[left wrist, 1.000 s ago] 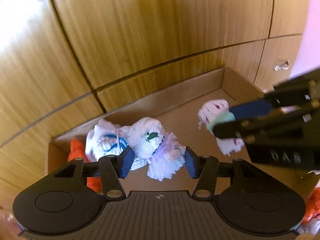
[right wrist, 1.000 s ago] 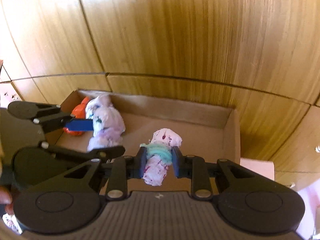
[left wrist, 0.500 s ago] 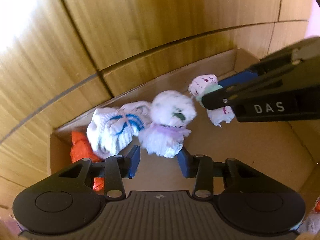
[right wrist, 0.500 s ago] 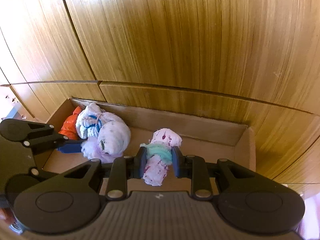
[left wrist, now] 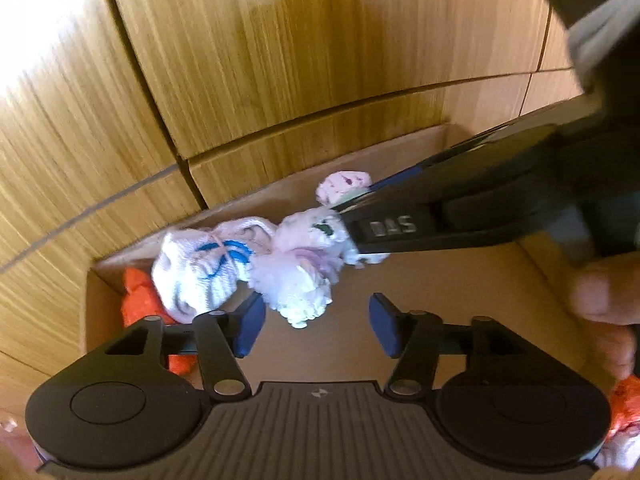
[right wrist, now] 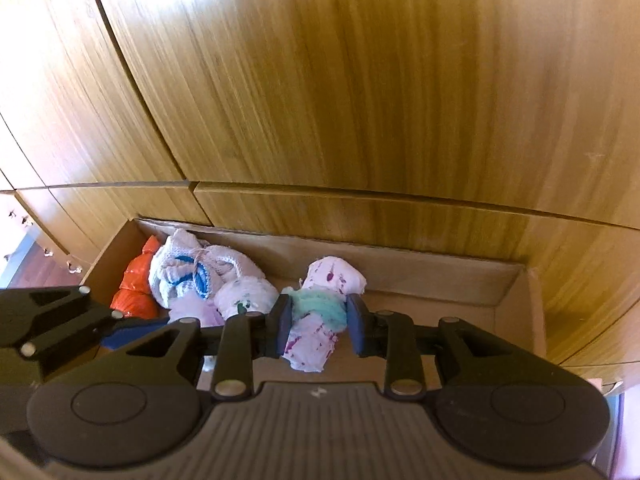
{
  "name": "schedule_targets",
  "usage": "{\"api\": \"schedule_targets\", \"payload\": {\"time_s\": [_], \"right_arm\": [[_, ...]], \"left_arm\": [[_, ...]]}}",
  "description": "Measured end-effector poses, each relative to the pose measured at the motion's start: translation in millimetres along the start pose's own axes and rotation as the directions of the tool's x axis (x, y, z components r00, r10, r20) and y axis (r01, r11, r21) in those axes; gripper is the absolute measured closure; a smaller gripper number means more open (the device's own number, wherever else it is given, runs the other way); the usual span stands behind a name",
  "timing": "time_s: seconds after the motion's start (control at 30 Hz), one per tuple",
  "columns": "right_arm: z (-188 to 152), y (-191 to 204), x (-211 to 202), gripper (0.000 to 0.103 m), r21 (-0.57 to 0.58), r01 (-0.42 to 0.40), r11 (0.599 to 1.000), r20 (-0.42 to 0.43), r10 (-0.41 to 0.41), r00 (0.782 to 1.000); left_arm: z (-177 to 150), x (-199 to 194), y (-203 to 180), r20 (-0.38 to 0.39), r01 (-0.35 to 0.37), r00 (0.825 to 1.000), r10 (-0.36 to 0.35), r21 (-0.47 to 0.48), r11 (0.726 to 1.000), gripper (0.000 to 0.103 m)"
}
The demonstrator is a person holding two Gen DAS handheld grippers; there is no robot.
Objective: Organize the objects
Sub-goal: 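Carry white lace bundle with left gripper while right carries pink-green sock into tray, then return both grippers to the table and grasp the next bundles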
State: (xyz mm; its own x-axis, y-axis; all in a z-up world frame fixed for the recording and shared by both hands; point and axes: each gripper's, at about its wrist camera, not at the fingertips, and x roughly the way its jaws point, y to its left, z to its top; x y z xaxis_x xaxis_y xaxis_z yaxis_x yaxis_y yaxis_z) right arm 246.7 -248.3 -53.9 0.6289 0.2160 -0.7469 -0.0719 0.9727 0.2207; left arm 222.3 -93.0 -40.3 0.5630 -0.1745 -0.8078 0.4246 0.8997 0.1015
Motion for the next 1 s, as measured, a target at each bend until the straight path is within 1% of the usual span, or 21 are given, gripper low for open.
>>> {"api": "schedule_targets", "payload": {"time_s": [0.07, 0.17, 0.2, 0.3, 0.37, 0.4, 0.5, 0.53, 0.57, 0.6, 0.73, 0.8, 0.87, 0.9, 1.0], "right_arm": [[0.2, 0.0, 1.5, 0.073, -0.003, -0.009, 1.0, -0.004, 0.009, 1.0], [0.3, -1.8, -1.5, 0.072, 0.004, -0.015, 1.0, -0.003, 0.015, 1.0], [0.2, -2.3, -3.6, 0.069, 0.002, -0.011, 1.0, 0.0, 0.011, 1.0], [-0.3, -3.7, -12.0, 0.063, 0.018, -0.014, 1.0, 0.015, 0.014, 1.0], [-0.3, -3.8, -17.3, 0.063, 0.021, -0.013, 1.0, 0.014, 0.013, 1.0], [-1.4, -2.2, -21.9, 0.062, 0.018, -0.015, 1.0, 0.018, 0.015, 1.0], [-5.1, 2.8, -39.8, 0.061, 0.013, -0.009, 1.0, 0.024, 0.008, 1.0], [-6.0, 4.5, -46.9, 0.06, 0.009, -0.011, 1.0, 0.032, 0.01, 0.999], [-5.2, 6.3, -53.9, 0.055, 0.005, -0.015, 1.0, 0.042, 0.015, 0.999], [-7.3, 8.1, -64.2, 0.053, 0.0, -0.015, 1.0, 0.049, 0.015, 0.999], [-17.6, 11.9, -111.2, 0.052, 0.004, -0.018, 1.0, 0.094, 0.018, 0.995], [-29.3, 15.9, -143.1, 0.048, 0.001, -0.024, 1.0, 0.13, 0.024, 0.991], [-36.4, 48.7, -145.4, 0.045, -0.011, -0.021, 1.0, 0.162, 0.023, 0.987], [-45.9, 53.8, -158.2, 0.043, -0.015, -0.016, 1.0, 0.178, 0.018, 0.984], [-76.9, 61.9, -187.7, 0.037, -0.017, -0.009, 1.0, 0.208, 0.012, 0.978]], "left_arm": [[-0.8, 0.1, 1.4, -0.003, 0.015, 1.0, -0.015, -0.025, 1.0, 0.039], [-7.8, 1.6, 18.8, -0.011, -0.002, 1.0, 0.001, -0.044, 0.999, 0.039], [-8.8, -0.4, 20.7, -0.015, -0.003, 1.0, 0.002, -0.053, 0.999, 0.039], [-9.6, -5.9, 25.8, -0.025, -0.004, 1.0, 0.002, -0.086, 0.996, 0.037], [-12.7, -13.8, 29.0, -0.028, -0.015, 1.0, 0.013, -0.091, 0.996, 0.037], [-14.2, -18.5, 30.1, -0.026, -0.016, 1.0, 0.013, -0.093, 0.996, 0.037], [-11.6, -32.9, 17.2, -0.007, -0.001, 1.0, 0.0, -0.097, 0.995, 0.036], [-12.1, -39.6, 15.5, 0.003, 0.004, 1.0, -0.003, -0.099, 0.995, 0.034], [-14.8, -47.0, 15.1, 0.019, 0.007, 1.0, -0.005, -0.1, 0.995, 0.033], [-15.7, -54.7, 14.3, 0.028, 0.008, 1.0, -0.005, -0.103, 0.995, 0.031], [-25.2, -93.3, 14.0, 0.057, 0.011, 0.998, -0.004, -0.124, 0.992, 0.03], [-32.9, -113.8, 14.1, 0.083, 0.011, 0.997, 0.0, -0.129, 0.992, 0.027], [-50.8, -150.2, 17.5, 0.134, -0.002, 0.991, 0.019, -0.128, 0.992, 0.02], [-59.6, -163.8, 18.3, 0.16, -0.012, 0.987, 0.033, -0.126, 0.992, 0.017], [-93.4, -199.4, 21.6, 0.22, -0.035, 0.974, 0.062, -0.127, 0.991, 0.016]]}}
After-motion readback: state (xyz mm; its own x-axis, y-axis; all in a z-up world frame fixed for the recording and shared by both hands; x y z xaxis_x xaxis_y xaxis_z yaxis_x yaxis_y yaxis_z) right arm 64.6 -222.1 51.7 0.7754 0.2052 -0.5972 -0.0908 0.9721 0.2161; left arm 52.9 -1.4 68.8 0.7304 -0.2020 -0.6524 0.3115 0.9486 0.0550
